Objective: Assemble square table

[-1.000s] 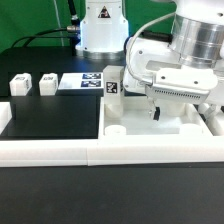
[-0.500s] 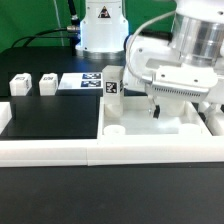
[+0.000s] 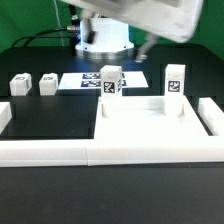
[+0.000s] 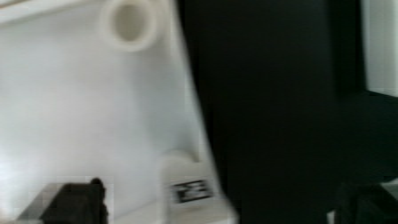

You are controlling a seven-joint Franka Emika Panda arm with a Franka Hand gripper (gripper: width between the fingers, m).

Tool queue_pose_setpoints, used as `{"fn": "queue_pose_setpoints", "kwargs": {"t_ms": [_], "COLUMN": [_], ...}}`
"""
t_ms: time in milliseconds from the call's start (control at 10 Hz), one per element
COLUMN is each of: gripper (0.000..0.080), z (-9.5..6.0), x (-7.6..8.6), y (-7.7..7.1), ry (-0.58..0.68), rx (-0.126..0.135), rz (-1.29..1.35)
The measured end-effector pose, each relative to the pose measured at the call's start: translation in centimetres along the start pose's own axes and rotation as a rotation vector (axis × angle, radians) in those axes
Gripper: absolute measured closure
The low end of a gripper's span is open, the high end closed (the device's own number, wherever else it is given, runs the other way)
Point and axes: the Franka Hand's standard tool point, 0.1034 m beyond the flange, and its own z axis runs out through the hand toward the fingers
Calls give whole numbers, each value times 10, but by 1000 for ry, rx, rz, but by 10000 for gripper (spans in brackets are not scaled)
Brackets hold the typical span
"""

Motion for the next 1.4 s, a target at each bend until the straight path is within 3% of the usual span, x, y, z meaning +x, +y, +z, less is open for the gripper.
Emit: {"fn": "queue_pose_setpoints", "kwargs": {"t_ms": [100,300,400,1000,1100,1400], "gripper": [151,151,151,151,151,151], "z": [11,49,61,62,68,100], "x": [1,-3,-3,-2,6,38], "y": [-22,-74,-78,-74,-82,-119], "ry": [13,35,54,58,74,157], "rx": [4,-24,-17,-5,-19,35], "rz": [33,197,235,667,814,1169]}}
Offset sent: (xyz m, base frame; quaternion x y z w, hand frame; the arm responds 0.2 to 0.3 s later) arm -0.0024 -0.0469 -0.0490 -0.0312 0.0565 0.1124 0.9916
